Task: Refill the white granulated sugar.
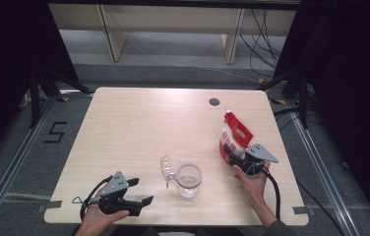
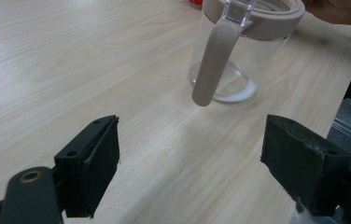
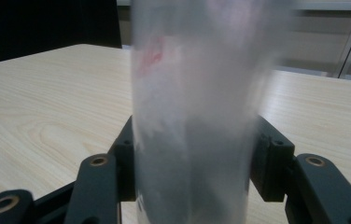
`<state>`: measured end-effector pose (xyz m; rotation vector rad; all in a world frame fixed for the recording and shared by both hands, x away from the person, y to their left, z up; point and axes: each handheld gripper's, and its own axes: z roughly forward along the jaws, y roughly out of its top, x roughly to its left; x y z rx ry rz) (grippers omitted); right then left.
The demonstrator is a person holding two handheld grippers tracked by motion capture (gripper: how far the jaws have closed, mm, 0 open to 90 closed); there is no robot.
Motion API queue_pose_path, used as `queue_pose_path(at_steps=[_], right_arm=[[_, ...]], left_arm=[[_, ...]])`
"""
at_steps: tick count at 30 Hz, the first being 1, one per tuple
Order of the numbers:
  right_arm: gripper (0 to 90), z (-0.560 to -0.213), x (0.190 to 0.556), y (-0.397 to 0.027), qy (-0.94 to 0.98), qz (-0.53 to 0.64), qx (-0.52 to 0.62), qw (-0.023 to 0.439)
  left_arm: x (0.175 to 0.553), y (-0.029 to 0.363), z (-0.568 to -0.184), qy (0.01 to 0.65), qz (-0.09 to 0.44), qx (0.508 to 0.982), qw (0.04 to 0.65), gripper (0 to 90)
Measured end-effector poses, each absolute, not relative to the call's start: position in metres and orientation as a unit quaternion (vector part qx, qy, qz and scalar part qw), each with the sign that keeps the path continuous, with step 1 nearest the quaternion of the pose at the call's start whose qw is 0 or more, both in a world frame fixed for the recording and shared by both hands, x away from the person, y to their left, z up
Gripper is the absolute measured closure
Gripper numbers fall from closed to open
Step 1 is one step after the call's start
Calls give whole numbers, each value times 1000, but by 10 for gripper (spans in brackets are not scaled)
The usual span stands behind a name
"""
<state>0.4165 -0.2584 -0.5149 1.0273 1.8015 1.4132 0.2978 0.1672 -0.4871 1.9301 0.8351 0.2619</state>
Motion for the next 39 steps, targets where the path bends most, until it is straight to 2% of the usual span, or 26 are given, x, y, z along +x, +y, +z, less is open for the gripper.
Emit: queue_pose_path(at_steps=[11,24,39], right_arm=[[512,-513,416,-259,684,532,391,311],[528,-506,409,-260,702,516,385,306],[533,-491,394,-265,726,502,327,338]], left_arm=[[298,167,-487,342,107,796,488,191],[299,169,-488,346,109,794,487,196],[300,171,-488,347,110,794,487,199]])
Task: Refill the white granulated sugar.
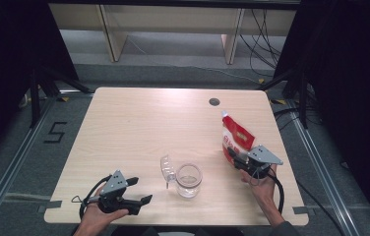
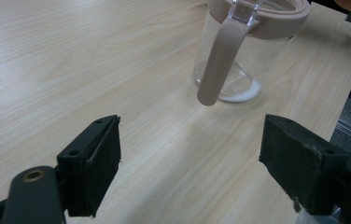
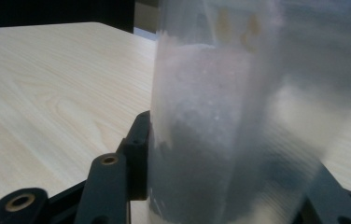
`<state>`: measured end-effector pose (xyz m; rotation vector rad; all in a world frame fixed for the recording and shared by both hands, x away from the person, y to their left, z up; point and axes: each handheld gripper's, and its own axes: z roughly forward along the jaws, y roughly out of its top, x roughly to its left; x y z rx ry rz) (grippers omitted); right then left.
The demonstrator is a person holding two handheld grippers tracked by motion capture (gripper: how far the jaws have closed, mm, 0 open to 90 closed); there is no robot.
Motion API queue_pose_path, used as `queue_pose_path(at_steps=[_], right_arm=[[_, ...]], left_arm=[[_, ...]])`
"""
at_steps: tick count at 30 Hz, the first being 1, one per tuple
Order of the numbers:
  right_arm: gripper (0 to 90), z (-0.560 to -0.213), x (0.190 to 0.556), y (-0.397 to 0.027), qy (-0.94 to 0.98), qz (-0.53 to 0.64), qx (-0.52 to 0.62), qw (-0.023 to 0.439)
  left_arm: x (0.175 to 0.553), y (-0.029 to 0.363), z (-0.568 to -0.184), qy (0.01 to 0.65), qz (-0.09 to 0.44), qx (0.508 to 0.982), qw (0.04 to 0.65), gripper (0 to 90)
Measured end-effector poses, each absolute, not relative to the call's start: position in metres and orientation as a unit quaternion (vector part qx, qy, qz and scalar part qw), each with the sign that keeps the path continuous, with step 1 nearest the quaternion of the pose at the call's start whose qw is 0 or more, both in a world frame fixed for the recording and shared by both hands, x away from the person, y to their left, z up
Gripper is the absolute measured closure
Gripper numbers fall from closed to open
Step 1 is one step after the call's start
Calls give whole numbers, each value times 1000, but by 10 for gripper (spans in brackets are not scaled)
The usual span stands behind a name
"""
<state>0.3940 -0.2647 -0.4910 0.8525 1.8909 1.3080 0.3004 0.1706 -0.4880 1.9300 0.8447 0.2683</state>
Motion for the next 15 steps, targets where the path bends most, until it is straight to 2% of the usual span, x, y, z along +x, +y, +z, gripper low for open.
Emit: queue_pose_path(at_steps=[15], right_arm=[[534,-471,344,-258,779,442,212,391]], left_arm=[[303,172,-489,340,114,796,488,199]])
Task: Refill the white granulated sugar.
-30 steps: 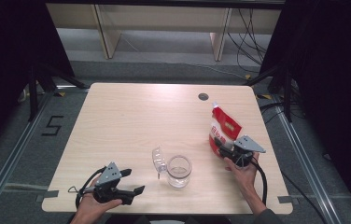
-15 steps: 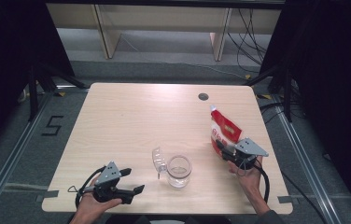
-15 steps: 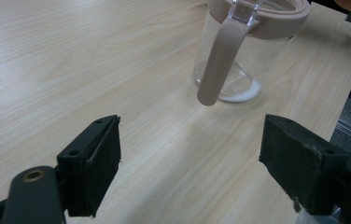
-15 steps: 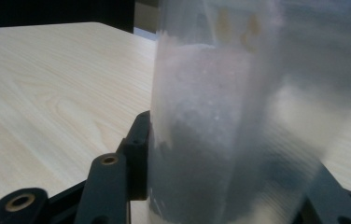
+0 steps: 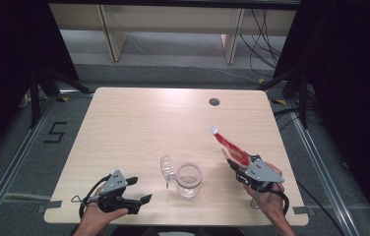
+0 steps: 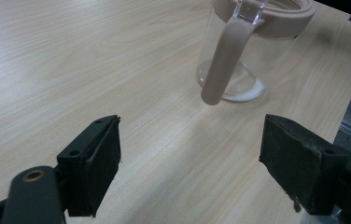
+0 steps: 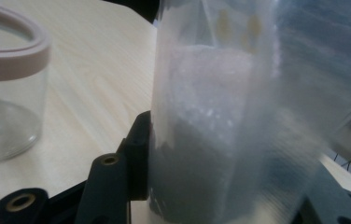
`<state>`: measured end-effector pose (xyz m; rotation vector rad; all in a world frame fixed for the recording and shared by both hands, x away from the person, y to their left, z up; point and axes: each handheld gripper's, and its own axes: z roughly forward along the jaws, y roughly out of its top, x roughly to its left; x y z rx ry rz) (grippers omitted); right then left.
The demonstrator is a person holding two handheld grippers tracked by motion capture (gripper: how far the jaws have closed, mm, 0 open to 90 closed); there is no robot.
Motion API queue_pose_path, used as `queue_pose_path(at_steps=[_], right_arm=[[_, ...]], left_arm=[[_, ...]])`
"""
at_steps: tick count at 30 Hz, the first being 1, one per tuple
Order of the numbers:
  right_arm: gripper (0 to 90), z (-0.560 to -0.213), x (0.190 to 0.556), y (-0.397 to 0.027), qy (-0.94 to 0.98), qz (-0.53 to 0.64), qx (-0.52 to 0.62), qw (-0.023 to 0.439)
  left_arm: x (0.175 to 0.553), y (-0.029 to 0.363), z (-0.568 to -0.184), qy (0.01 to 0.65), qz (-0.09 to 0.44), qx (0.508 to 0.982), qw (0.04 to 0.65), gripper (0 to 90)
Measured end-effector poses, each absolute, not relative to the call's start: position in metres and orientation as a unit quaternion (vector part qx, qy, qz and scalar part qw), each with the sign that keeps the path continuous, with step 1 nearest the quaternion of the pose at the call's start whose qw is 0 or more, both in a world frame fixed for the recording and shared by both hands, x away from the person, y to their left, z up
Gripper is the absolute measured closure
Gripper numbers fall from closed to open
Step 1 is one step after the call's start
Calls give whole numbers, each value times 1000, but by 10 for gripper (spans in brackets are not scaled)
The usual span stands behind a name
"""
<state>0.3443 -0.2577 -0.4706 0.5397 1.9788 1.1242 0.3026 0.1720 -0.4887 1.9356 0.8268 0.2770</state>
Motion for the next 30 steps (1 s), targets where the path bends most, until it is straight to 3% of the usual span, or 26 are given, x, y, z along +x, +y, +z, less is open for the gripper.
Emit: queue_pose_path(at_steps=[18,30], right_arm=[[536,-468,320,-251,798,406,155,419],[536,-466,313,-245,810,323,73,485]], left_arm=[[302,174,-489,342,118,798,482,199],[301,173,-490,355,111,794,482,199]])
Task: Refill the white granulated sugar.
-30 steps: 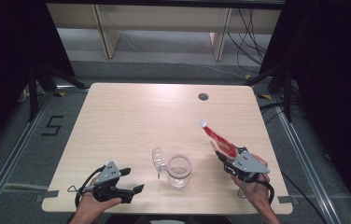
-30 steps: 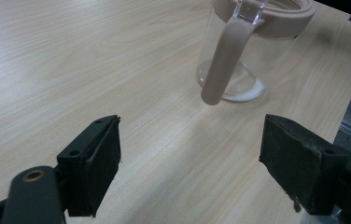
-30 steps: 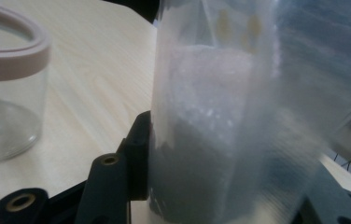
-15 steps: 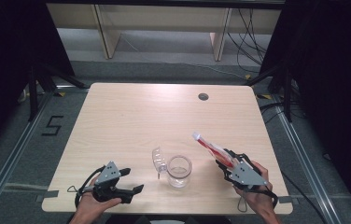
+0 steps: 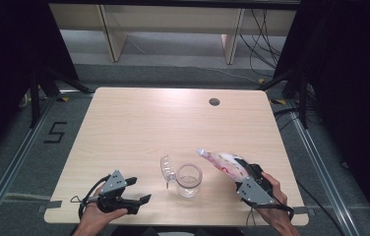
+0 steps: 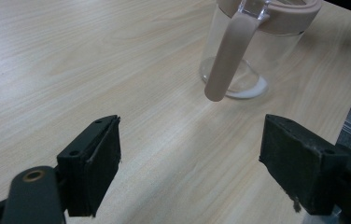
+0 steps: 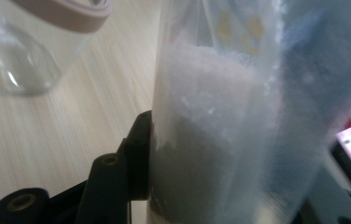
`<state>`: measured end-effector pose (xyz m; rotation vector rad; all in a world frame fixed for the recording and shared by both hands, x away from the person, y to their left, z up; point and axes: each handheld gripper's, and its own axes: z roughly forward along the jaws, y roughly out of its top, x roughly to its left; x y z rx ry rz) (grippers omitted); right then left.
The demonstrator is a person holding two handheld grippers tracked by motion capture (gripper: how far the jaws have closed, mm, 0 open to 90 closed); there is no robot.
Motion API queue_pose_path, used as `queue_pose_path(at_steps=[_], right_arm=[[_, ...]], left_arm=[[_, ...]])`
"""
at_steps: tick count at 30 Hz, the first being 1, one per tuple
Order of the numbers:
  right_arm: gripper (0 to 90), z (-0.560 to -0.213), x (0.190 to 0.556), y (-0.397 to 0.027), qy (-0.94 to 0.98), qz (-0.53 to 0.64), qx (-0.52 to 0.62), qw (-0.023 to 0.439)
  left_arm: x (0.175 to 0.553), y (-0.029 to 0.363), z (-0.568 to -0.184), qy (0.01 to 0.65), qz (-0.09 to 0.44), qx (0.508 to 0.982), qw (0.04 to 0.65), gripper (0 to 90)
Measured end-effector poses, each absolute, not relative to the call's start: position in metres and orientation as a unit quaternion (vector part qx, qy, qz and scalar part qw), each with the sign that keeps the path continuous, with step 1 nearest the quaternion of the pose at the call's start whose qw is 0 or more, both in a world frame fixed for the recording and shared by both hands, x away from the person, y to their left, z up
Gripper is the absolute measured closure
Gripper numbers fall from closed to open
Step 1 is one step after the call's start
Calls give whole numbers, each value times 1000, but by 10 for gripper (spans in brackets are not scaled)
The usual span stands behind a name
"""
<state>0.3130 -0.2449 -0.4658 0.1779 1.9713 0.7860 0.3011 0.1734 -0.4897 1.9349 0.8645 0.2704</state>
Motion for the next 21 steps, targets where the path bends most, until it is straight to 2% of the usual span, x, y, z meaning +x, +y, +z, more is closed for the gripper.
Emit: queue_pose_path(at_steps=[19,21], right_arm=[[538,-467,301,-240,807,239,0,540],[539,-467,299,-240,812,240,5,532]], left_arm=[[301,173,-491,352,111,796,480,199],[302,173,-491,352,112,794,482,199]])
